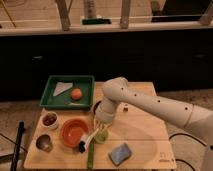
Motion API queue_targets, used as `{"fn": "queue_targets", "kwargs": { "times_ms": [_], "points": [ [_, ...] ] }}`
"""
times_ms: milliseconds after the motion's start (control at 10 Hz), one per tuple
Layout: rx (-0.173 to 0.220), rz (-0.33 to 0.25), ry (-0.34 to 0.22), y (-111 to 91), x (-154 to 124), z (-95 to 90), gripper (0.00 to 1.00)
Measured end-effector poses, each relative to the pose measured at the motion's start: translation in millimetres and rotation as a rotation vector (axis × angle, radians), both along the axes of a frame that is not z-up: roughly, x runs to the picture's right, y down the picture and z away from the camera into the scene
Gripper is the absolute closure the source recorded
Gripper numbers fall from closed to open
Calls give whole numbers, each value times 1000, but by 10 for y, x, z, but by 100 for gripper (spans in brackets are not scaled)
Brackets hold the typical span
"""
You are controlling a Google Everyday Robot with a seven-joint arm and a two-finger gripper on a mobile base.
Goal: Place brush in plastic cup
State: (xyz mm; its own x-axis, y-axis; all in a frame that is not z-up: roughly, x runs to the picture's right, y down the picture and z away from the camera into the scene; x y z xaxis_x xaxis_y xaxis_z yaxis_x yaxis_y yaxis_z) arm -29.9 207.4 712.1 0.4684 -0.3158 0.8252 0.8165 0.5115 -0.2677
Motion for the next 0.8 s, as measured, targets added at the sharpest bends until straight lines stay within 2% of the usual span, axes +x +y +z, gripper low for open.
{"fn": "queue_targets", "kwargs": {
  "times_ms": [100,400,800],
  "points": [
    [1,0,4,-2,9,2,93],
    [7,-1,11,-15,7,-2,59],
    [3,-2,9,-19,-6,-15,23]
  ]
}}
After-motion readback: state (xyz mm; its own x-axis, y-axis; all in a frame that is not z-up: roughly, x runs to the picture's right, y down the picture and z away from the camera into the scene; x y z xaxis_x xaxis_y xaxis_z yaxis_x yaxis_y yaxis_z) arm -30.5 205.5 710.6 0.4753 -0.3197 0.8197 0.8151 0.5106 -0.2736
